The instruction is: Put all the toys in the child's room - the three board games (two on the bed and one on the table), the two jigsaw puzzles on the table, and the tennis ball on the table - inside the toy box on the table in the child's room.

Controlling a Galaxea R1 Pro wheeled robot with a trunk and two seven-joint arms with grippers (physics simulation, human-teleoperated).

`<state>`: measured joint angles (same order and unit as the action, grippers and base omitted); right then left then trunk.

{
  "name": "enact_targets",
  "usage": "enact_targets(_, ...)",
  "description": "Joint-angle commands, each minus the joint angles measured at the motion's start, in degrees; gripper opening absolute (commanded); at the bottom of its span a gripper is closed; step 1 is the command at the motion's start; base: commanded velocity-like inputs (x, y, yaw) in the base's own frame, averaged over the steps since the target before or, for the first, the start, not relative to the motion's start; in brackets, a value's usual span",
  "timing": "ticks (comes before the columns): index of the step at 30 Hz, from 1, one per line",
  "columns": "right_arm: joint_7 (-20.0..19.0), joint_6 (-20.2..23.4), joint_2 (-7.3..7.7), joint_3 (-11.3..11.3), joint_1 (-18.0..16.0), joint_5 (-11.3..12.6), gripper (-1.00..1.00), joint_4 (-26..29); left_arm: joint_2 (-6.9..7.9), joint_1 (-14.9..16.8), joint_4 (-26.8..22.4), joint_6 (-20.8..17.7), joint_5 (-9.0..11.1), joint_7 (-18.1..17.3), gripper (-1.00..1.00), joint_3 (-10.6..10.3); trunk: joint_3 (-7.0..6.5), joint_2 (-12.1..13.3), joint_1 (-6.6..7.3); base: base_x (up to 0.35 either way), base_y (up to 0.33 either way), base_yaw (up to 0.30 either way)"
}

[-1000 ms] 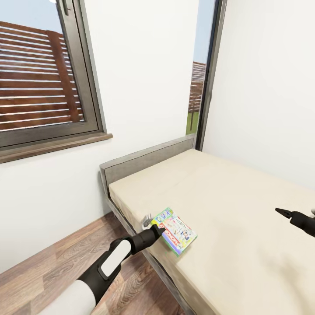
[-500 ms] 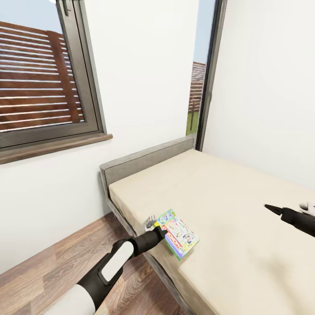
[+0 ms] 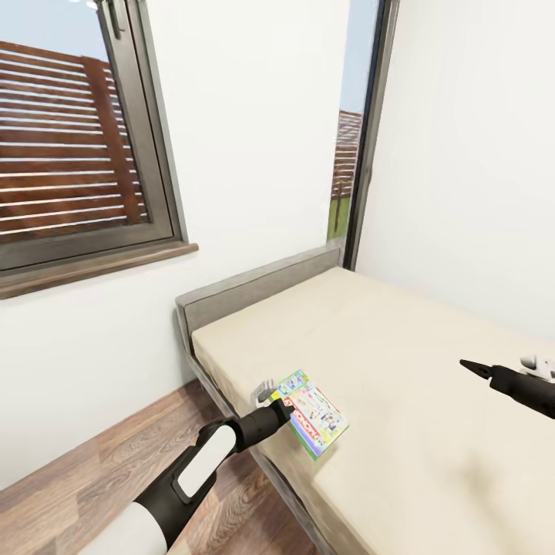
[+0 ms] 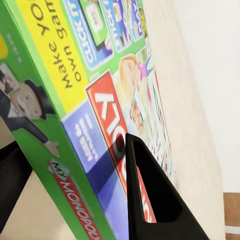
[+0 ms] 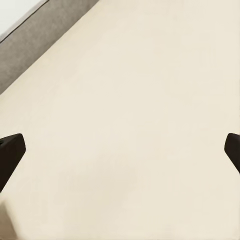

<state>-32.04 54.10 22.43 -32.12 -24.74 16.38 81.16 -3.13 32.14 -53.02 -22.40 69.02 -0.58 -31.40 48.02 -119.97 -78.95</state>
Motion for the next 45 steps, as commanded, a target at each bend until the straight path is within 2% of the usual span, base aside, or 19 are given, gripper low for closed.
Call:
enact_targets(1,-0.36,0.31,-0.01,-0.08,-0.05,-0.21,1.00,0.02,-0.02,0.03,0.00,-0.19,0.18,0.01,-1.00,-0.01,-0.13,0.39,0.23,0.000,0.000,-0.004)
enact_targets(24,-0.39,0.39,-0.02,0.19,-0.05,-0.21,1.00,0.60,0.12,0.03,-0.06,-0.42,0.21,0.06,-1.00,-0.06,-4.26,9.62,5.29,0.000,0.000,-0.020)
enact_targets(45,-0.39,0.39,-0.02,0.30,-0.05,-0.21,1.00,0.75,0.14,0.03,-0.06,-0.45,0.24,0.05,-1.00,-0.06,-8.03,18.04,9.90,0.000,0.000,-0.243)
